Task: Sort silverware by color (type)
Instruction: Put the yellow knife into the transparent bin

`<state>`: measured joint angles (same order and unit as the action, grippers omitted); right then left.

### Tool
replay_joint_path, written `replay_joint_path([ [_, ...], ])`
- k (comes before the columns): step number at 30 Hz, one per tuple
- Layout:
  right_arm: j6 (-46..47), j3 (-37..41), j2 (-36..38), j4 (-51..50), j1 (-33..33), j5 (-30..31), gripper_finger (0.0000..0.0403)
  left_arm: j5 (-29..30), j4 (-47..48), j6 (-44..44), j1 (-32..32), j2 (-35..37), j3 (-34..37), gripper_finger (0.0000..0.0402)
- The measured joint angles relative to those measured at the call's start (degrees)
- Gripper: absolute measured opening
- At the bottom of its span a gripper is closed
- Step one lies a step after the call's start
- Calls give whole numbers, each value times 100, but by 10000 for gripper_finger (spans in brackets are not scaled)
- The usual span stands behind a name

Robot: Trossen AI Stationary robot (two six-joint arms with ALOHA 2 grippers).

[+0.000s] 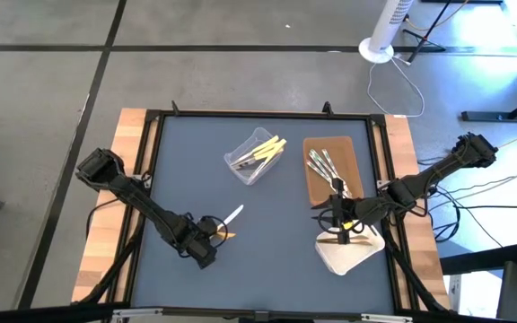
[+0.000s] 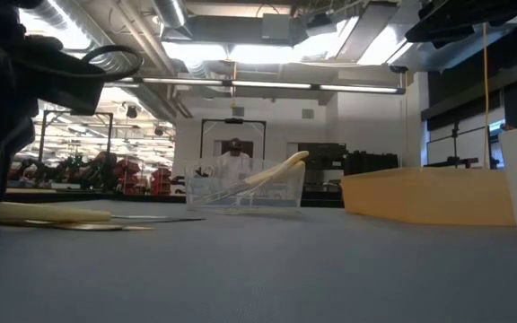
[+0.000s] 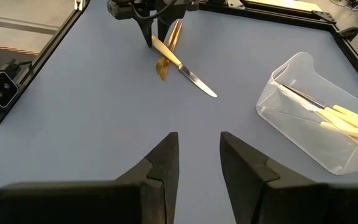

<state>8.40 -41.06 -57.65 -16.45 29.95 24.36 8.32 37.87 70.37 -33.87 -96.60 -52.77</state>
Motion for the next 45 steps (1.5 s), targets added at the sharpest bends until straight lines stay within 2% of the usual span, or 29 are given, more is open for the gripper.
replay_joint_path([
  [4, 0, 0, 0, 0, 0, 0, 104, 13, 1, -21, 0, 0, 0, 116],
  [12, 0, 0, 0, 0, 0, 0, 104, 13, 0, -24, 0, 0, 0, 74],
  [23, 15, 0, 0, 0, 0, 1, 104, 15, -10, -26, 0, 0, -14, 81],
  [30, -9, 0, 0, 20, 0, 55, 105, 15, -19, -56, 87, 0, -312, 81],
  [33, -11, 0, 0, 47, 0, 59, 121, 13, -24, -87, 194, 2, -478, 81],
  [40, -21, 0, 0, 671, 0, 70, 197, -45, -28, -467, 600, 2, -967, 81],
  [45, -853, 0, 0, 1196, 0, 52, 219, -317, -129, -494, 1042, 2, -1310, 81],
])
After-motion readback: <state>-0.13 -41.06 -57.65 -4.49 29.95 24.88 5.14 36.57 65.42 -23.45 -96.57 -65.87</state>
